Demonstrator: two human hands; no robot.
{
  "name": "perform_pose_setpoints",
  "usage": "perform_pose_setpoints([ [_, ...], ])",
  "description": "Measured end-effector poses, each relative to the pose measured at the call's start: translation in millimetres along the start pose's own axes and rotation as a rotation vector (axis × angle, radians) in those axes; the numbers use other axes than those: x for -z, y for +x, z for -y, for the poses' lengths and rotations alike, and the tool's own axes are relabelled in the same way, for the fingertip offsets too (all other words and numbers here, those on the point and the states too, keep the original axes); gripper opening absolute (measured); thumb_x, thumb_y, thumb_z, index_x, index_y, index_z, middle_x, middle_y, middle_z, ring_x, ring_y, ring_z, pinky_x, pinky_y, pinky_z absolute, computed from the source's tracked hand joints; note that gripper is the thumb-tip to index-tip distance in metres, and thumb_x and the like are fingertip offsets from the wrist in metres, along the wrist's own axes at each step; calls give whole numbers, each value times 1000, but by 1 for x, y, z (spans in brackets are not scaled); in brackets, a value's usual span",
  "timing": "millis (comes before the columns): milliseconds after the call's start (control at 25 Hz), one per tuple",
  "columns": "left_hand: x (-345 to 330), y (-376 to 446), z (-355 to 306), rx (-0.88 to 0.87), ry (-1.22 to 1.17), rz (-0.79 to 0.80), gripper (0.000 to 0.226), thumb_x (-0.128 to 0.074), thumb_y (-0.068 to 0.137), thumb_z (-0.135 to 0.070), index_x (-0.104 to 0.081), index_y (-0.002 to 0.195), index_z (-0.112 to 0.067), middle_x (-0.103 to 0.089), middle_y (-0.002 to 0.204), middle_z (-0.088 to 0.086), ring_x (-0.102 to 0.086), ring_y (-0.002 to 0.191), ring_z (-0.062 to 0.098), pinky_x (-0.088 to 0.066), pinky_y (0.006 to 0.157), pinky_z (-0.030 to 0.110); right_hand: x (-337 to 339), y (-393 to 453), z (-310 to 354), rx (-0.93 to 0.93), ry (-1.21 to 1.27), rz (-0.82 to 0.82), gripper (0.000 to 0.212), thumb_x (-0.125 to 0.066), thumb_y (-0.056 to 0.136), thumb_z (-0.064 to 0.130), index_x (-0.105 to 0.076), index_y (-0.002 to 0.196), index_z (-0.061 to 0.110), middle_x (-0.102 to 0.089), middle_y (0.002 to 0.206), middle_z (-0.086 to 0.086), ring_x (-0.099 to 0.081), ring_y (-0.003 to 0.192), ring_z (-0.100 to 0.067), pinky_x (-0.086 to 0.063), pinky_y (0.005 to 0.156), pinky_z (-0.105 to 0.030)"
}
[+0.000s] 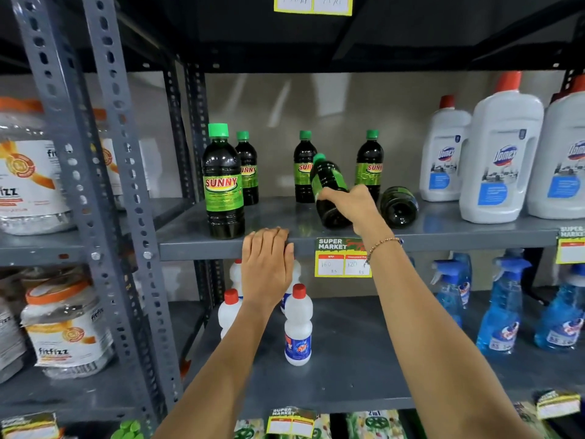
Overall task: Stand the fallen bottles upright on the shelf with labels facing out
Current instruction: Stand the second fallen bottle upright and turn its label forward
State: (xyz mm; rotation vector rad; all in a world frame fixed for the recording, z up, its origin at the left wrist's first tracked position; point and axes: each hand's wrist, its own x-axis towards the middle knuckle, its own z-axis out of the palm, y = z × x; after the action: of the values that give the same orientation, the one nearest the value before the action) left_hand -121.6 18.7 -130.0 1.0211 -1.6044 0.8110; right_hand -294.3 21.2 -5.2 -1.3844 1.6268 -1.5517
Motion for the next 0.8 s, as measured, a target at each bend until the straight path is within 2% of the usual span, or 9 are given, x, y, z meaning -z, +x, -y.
perform_pose_setpoints([
  [40,0,0,1,-11,8,8,32,-40,97,-26,-63,110,-7,-66,107,9,-60,99,29,-35,99,41,-3,-2,-6,27,111,10,50,-78,64,35,-59,102,8,-69,97,-10,-66,88,-23,-54,70,-33],
  [120,1,0,3,-34,20,24,33,-38,98,-26,-62,111,-7,-66,108,9,-60,100,29,-35,98,41,-7,-6,-11,96,241,98,64,-79,72,29,-45,123,8,-66,108,-7,-63,96,-17,-48,72,-25],
  [200,2,0,2,-31,19,32,34,-38,98,-26,-62,112,-7,-66,109,9,-59,101,29,-35,98,41,-7,-6,-12,145,221,195,74,-76,77,28,-28,131,12,-62,112,-3,-61,102,-14,-45,75,-21],
  [280,4,0,0,-17,9,33,33,-38,98,-25,-62,112,-7,-65,109,10,-59,101,29,-34,99,41,-6,-5,-14,193,143,240,74,-71,82,29,-21,133,13,-59,115,-5,-59,107,-18,-46,80,-21],
  [400,4,1,-1,-14,9,31,33,-38,98,-25,-62,112,-6,-65,109,10,-59,101,29,-34,100,40,-10,-7,-13,267,-32,267,75,-68,84,33,-17,136,12,-48,127,-9,-48,120,-23,-42,101,-37],
  [480,7,0,-2,-11,7,45,33,-37,99,-25,-61,112,-7,-65,109,10,-59,102,30,-34,100,40,-13,-8,-14,333,-201,237,78,-68,83,35,-18,139,12,-40,131,-11,-38,124,-25,-35,106,-42],
  [560,13,1,-3,-7,14,73,33,-37,99,-25,-61,113,-7,-65,110,10,-59,102,29,-34,100,40,-14,-9,-13,344,-249,245,79,-68,83,34,-18,142,13,-37,135,-12,-35,127,-27,-33,109,-45],
  [680,22,3,-2,-24,17,152,33,-40,98,-26,-60,117,-7,-64,113,9,-58,104,28,-37,99,41,-9,-12,-12,282,-96,292,76,-68,84,30,-21,142,16,-48,132,-8,-46,125,-25,-39,107,-43],
  [800,28,9,6,-80,48,218,37,-38,98,-30,-60,119,-8,-65,116,9,-59,107,28,-41,98,41,-7,-17,-11,291,-71,304,78,-70,82,32,-24,144,20,-51,120,6,-49,116,-15,-42,95,-28],
])
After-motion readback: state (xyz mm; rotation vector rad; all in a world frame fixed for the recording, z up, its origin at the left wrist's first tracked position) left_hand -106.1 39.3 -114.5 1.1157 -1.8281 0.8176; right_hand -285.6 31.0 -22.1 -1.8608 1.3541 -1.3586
